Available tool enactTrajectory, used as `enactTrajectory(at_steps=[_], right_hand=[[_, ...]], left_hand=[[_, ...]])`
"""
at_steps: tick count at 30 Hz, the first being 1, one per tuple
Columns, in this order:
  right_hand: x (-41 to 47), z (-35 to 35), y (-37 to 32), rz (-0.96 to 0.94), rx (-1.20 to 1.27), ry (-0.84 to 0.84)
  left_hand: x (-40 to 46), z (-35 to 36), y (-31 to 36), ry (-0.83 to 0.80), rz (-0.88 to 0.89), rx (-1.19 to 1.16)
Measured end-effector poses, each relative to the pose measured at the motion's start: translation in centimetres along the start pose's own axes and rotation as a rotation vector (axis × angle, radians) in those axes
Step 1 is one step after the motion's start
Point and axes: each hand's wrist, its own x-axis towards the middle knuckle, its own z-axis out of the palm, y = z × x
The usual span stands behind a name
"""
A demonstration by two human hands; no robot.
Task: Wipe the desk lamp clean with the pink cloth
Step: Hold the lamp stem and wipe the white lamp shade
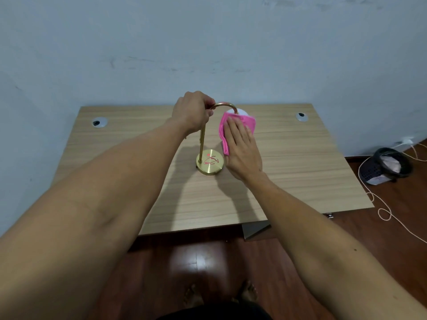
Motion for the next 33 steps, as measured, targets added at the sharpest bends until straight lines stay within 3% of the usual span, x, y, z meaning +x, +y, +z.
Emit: enactTrajectory(at_steps=[5,12,19,21,23,25,26,27,30,31,33], right_hand=[[2.5,-0.9,-0.3,-0.073,-0.108,-0.06],[-1.7,0.4,1.5,-0.26,-0.195,-0.245],[-5.4,1.1,3.2,-0.244,-0.028,-0.289],[-6.7,0.9,3.3,-0.008,0.141,-0.326],[-6.3,0.7,3.6,0.588,0.485,-0.361],[-4.7,-0.3,3.7,1.18,0.857,-0.231],[-3.9,-0.9,3.8,1.341,1.018,-0.119],[-3.0,-1.3,3.7,1.377,1.099,-0.032],[-0.3,-3.2,1.6,1.129,1.186,0.145],[0.5,-3.6,0.6,0.962,1.203,0.177],[0.9,-3.1,-0.3,0.536,0.973,0.195]], left_hand=[[0.1,-0.2,0.0,-0.006,-0.002,0.026],[0.2,-0.4,-0.3,-0.023,-0.01,0.011],[0.2,-0.4,-0.2,-0.026,-0.033,-0.012],[0.1,-0.3,-0.3,-0.024,-0.04,-0.019],[0.1,-0.2,-0.2,-0.023,-0.04,-0.024],[0.0,-0.2,-0.1,-0.02,-0.038,-0.025],[0.1,-0.2,-0.1,-0.02,-0.036,-0.024],[0.1,-0.3,-0.1,-0.019,-0.035,-0.023],[0.0,-0.3,-0.1,-0.02,-0.038,-0.019],[0.0,-0.4,-0.1,-0.021,-0.038,-0.019],[0.0,-0.4,-0.1,-0.018,-0.036,-0.018]])
